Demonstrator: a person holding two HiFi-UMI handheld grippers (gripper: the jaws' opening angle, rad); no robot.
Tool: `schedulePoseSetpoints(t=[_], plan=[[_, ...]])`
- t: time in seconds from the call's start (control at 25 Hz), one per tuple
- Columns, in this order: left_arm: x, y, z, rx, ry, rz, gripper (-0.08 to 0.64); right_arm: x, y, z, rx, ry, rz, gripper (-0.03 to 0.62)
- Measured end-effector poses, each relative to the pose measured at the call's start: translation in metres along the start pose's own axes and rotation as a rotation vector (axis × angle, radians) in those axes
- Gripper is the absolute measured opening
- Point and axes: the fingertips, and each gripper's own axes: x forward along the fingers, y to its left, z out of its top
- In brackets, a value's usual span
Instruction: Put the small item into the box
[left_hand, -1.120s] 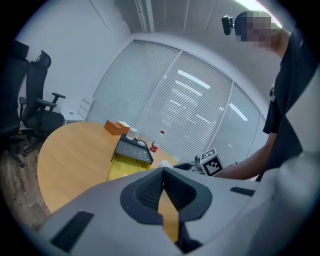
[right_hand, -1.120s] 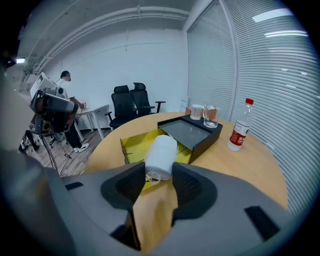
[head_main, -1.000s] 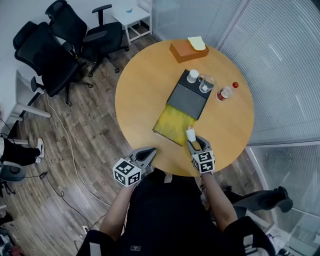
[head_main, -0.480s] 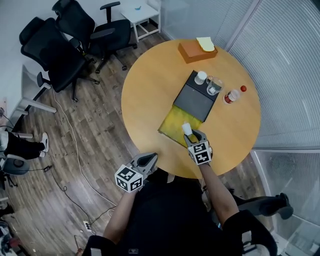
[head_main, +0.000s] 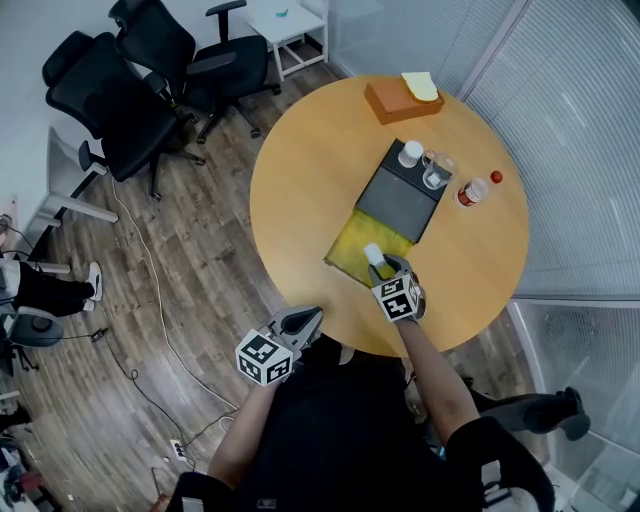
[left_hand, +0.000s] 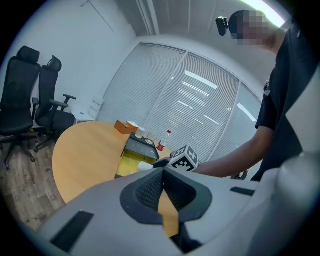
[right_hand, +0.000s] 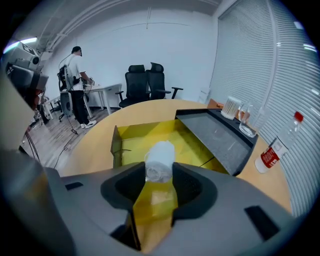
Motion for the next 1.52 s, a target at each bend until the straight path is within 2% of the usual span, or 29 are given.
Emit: schedulePoseSetpoints(t=[0.2,0.4,0.64,1.04,1.24,1.28,1.32,1.52], plan=[[-0.005,0.007,-0.001,-0.006,-0.001,0.008,0.006,0.010,0.005,-0.002,-0.044,0.042,0.012,0.163],[-0.005,0.012,0.004,-0.030,-0.020,0.010,0.006,0.021,0.008,-0.006,-0.127,0.099,0.010,0.163],[-0.004,0.012,0.007,-0.030,-0.019,0.003,0.006,0.028,0.012,-0.010,-0.108,0.138,0.047,0.181],[0.002,0.011,0.011,-0.023,-0.020,-0.012,0.006,0.012,0.014,0.000,-0.068,0.065,0.044,0.202],[0.006,0.009,0.011,-0.014,-0.017,-0.032,0.006,-0.013,0.014,0.005,-0.028,0.007,0.040,0.133],[0.006,0.009,0.012,-0.014,-0.018,-0.036,0.006,-0.020,0.015,0.007,-0.019,-0.010,0.041,0.096],[0.006,0.009,0.013,-0.015,-0.021,-0.039,0.006,-0.029,0.016,0.010,-0.012,-0.030,0.046,0.028],[0.012,0.006,0.011,-0.009,-0.016,-0.057,0.006,-0.059,0.032,0.009,0.034,-0.119,0.117,0.005]])
